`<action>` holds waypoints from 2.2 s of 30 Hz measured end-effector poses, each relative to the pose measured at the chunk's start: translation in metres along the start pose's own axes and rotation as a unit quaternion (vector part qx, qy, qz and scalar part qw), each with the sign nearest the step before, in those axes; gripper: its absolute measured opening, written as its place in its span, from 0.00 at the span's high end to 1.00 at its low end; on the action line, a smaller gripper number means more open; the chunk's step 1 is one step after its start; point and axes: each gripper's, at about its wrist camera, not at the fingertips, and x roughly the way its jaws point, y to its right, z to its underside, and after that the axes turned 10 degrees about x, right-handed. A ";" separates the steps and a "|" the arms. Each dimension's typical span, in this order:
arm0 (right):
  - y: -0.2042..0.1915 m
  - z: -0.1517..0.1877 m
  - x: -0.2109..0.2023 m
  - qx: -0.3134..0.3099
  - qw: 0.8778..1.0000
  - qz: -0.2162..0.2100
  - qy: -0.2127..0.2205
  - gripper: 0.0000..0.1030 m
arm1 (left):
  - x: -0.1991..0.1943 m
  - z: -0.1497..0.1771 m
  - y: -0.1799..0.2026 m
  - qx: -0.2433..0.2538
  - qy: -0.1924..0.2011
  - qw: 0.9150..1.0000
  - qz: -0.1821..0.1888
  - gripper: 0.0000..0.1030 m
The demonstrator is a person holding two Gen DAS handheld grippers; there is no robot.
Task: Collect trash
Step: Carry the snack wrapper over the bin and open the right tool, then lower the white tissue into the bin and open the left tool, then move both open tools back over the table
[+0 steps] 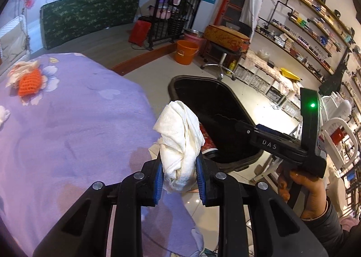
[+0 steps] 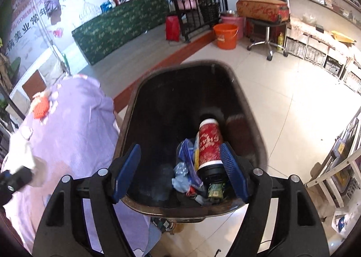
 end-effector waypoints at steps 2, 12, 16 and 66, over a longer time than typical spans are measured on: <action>0.005 -0.003 -0.009 0.002 1.000 0.003 0.012 0.25 | 0.008 -0.004 0.005 0.005 -0.005 1.000 0.016 0.76; 0.039 -0.007 -0.036 0.023 0.998 0.035 0.047 0.22 | 0.065 -0.032 0.042 0.046 -0.039 0.996 0.063 0.76; 0.055 -0.009 -0.042 0.039 0.997 0.048 0.053 0.22 | 0.082 -0.040 0.055 0.058 -0.048 0.994 0.074 0.76; -0.047 -0.005 -0.006 -0.053 0.997 -0.049 0.002 0.22 | 0.019 -0.010 -0.022 0.037 -0.012 0.998 -0.046 0.08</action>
